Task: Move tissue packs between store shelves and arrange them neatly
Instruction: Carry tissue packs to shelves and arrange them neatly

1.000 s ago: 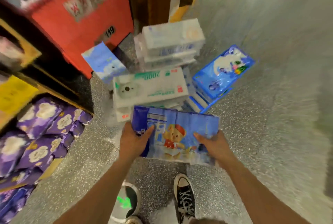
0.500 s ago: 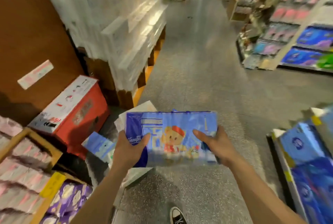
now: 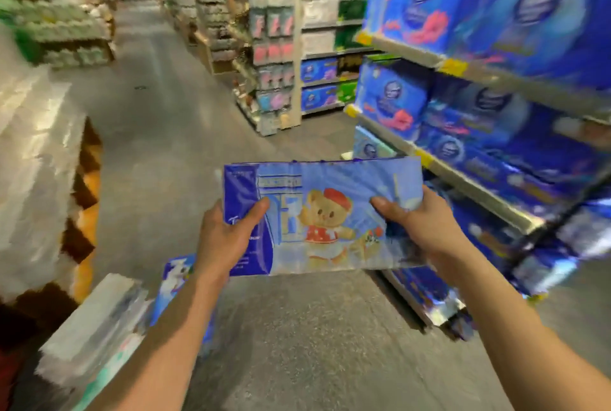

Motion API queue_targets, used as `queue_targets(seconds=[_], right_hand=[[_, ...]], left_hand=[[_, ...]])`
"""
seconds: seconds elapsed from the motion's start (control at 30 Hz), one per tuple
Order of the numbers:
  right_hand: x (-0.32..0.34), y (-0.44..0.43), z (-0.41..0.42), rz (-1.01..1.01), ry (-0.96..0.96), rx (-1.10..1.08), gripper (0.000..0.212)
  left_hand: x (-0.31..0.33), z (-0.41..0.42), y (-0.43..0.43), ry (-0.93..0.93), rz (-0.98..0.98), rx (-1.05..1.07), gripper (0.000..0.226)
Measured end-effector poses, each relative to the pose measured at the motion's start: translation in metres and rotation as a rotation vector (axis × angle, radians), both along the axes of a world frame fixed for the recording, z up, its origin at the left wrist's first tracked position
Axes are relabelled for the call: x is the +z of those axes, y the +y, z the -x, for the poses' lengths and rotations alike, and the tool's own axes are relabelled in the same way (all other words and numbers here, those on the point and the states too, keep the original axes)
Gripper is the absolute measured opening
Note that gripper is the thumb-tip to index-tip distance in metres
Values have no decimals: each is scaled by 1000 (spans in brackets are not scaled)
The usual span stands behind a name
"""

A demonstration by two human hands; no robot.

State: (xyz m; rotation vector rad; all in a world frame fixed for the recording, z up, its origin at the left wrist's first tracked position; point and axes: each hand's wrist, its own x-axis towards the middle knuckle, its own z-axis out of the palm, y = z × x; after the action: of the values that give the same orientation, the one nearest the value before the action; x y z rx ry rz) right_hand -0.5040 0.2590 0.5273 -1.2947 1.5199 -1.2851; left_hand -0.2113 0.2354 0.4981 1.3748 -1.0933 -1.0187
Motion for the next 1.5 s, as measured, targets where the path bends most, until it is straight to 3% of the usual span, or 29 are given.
queue_targets(seconds=[0.2,0.37,0.43,0.5,0.6,0.83,1.0,1.17,1.3,1.4,1.5], right_hand=[[18,90,189,43,-23,-297,12],[23,170,351,47,42,-506,13],[26,203,407,50,30,-562,17],[30,235,458,55,32,-627,20],[33,278,524,50,87,-726,18],[18,340,657,28,195,-961,25],[26,352,758,28,213,-1143,19],[34,349,866,83,219,-1370,31],[50,354,939,121,174,-1499,35],[59,359,998,140,160,-1551,33],[61,361,1066,142,180,-1599,32]], left_hand=[[17,207,-6,19,35,-419,27],[15,399,21,62,43,-619,33],[15,471,33,85,41,-695,46],[15,539,46,88,8,-768,58],[13,628,66,106,-19,-890,53],[18,822,89,92,16,-1096,77],[14,958,84,102,30,-1216,76],[33,1109,65,109,45,-1343,56],[60,1222,64,118,97,-1480,60],[68,1296,69,143,96,-1531,42],[68,1375,73,166,80,-1570,52]])
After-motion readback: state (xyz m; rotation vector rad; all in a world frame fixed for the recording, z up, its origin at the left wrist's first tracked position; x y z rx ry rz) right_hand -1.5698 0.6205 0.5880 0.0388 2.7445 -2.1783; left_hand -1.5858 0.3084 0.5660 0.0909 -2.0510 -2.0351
